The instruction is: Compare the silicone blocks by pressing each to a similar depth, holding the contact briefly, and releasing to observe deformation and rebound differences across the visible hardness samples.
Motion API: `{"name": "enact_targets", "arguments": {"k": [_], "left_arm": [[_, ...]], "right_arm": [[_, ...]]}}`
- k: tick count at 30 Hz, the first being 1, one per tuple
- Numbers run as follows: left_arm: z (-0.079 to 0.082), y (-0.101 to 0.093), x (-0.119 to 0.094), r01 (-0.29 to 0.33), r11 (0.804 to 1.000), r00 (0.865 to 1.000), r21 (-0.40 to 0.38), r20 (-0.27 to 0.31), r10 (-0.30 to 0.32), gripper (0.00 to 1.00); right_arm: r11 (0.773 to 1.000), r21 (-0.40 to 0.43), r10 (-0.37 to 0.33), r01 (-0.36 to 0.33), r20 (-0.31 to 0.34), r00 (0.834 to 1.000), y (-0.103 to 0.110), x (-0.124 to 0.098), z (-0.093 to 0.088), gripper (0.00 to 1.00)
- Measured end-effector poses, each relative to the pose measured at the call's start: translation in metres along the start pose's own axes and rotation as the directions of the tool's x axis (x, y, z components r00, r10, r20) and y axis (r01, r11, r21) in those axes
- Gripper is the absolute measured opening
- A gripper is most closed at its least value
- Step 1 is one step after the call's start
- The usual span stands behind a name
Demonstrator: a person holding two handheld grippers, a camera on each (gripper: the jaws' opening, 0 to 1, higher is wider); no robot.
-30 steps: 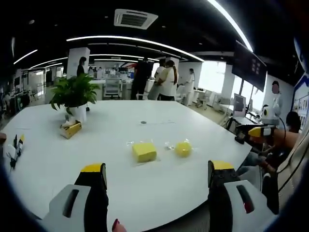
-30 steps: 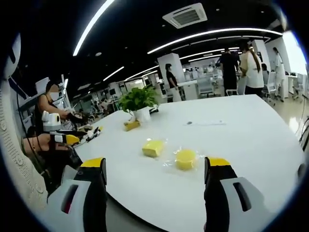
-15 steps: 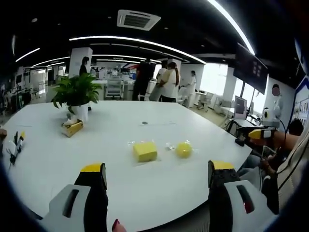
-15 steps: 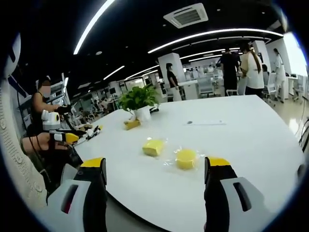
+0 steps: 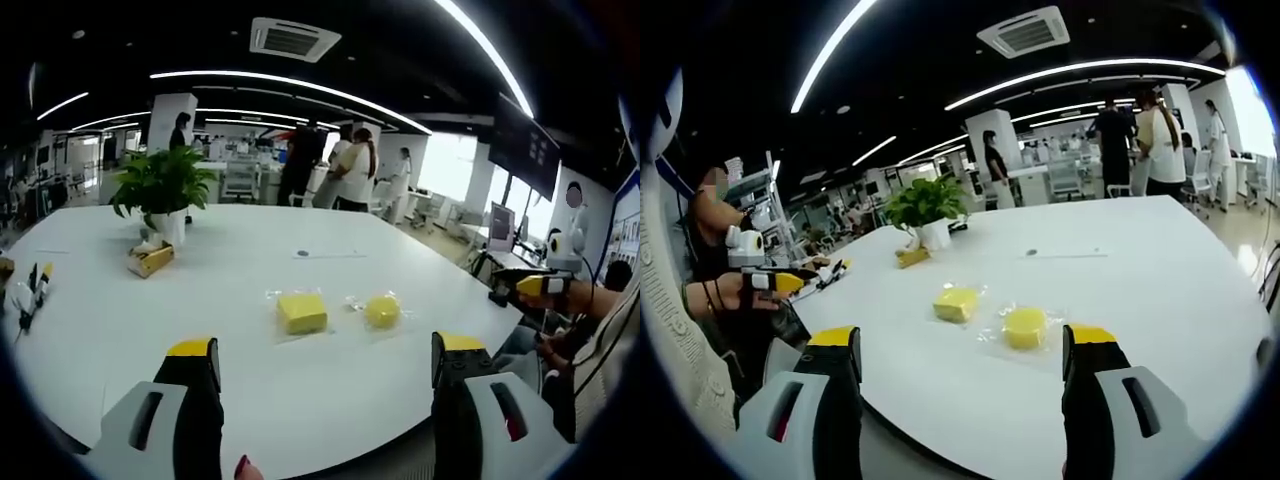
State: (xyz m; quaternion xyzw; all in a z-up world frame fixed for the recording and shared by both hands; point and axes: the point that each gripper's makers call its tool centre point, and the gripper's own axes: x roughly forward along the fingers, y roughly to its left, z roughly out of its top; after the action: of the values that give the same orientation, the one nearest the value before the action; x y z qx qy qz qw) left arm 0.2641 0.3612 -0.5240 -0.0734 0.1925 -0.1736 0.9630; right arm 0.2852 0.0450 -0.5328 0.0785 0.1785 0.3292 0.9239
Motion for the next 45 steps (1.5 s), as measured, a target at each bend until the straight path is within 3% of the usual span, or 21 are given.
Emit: {"name": "enact_targets", "arguments": {"k": [14,20,26,30,33,38,43,45], "left_arm": [[-0.008,-0.003,0.005,0.004,0.999,1.000,-0.038,-0.017,-0.005,0.87],[-0.003,-0.004,0.011,0.040,0.989,0.999,-0.142,-0.013,-0.043,0.85],[0.014,-0.002,0.025,0.090,0.963,0.996,-0.256,0.021,-0.088,0.82],[0.037,-0.004,0.037,0.167,0.911,0.986,-0.377,0.089,-0.143,0.79],[0.045,0.008,0.051,0.180,0.898,0.983,-0.401,0.101,-0.152,0.82],[0.047,0.020,0.073,0.189,0.883,0.982,-0.430,0.089,-0.167,0.84],[0.035,0.031,0.097,0.194,0.864,0.980,-0.465,0.044,-0.196,0.84],[0.032,0.037,0.111,0.196,0.848,0.978,-0.493,0.037,-0.205,0.84]], "right_arm": [[0.999,0.028,-0.019,0.019,0.013,1.000,-0.007,0.003,-0.002,0.76],[0.999,0.036,-0.018,0.018,0.010,1.000,-0.010,0.006,-0.005,0.76],[0.999,0.040,-0.015,0.015,0.005,1.000,-0.014,0.011,-0.004,0.76],[0.999,0.045,-0.015,0.015,0.005,1.000,-0.018,0.016,-0.001,0.76],[0.999,0.051,-0.017,0.017,0.004,1.000,-0.021,0.020,0.001,0.76],[0.998,0.053,-0.017,0.017,-0.005,1.000,-0.024,0.027,0.002,0.76],[0.998,0.062,-0.016,0.017,-0.025,1.000,-0.027,0.035,-0.002,0.76],[0.998,0.065,-0.020,0.022,-0.034,0.999,-0.029,0.037,-0.004,0.75]]}}
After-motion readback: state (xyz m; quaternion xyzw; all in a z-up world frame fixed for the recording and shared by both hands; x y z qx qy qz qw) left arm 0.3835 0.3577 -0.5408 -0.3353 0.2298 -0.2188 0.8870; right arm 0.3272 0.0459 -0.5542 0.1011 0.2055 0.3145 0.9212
